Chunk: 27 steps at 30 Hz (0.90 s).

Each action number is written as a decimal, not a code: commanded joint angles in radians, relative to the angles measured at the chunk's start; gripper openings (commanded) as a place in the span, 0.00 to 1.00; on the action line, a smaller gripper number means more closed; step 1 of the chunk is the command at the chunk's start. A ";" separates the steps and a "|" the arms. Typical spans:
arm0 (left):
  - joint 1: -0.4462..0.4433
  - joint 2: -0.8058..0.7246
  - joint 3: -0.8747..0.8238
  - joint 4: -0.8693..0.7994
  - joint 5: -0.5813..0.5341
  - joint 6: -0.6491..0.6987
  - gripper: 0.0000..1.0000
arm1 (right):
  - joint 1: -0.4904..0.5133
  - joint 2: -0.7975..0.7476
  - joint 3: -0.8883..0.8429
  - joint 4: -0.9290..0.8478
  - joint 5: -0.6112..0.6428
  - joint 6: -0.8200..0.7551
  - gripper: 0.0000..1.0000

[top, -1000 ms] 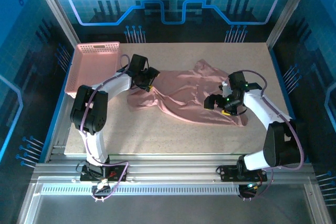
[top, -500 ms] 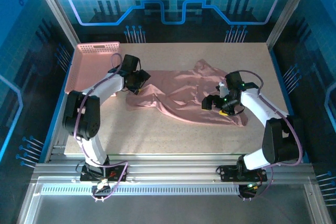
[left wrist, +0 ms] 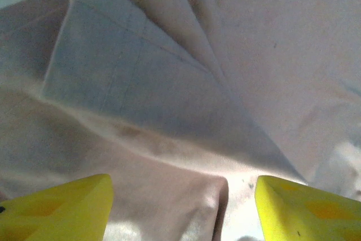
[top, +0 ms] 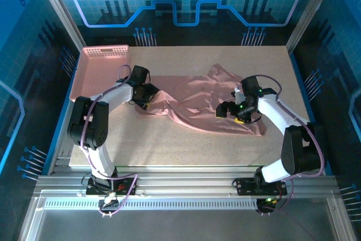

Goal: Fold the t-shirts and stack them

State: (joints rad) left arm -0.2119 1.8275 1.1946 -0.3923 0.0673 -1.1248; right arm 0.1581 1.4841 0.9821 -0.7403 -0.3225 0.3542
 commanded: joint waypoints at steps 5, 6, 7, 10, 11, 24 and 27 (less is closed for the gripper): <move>0.043 0.099 0.129 0.049 -0.041 -0.014 0.68 | 0.016 -0.018 0.018 -0.016 -0.013 -0.010 1.00; 0.050 0.109 0.153 0.048 -0.039 -0.009 0.68 | 0.014 -0.018 0.018 -0.018 -0.012 -0.011 1.00; 0.055 0.121 0.181 0.047 -0.035 -0.001 0.68 | 0.015 -0.017 0.017 -0.018 -0.012 -0.012 1.00; 0.062 0.131 0.262 0.002 -0.062 0.056 0.68 | 0.016 -0.018 0.013 -0.018 -0.008 -0.013 1.00; 0.063 0.133 0.283 -0.009 -0.068 0.074 0.68 | 0.015 -0.018 0.010 -0.015 -0.007 -0.012 1.00; -0.002 -0.098 0.081 -0.031 0.004 0.084 0.69 | 0.009 0.018 0.019 -0.040 0.064 0.009 1.00; -0.004 -0.167 -0.088 0.016 0.020 0.041 0.65 | -0.015 0.029 0.000 -0.036 0.089 0.044 1.00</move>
State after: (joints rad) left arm -0.2131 1.7035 1.2175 -0.3683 0.0502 -1.0542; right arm 0.1558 1.4929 0.9821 -0.7494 -0.2790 0.3660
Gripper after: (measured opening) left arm 0.658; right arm 0.999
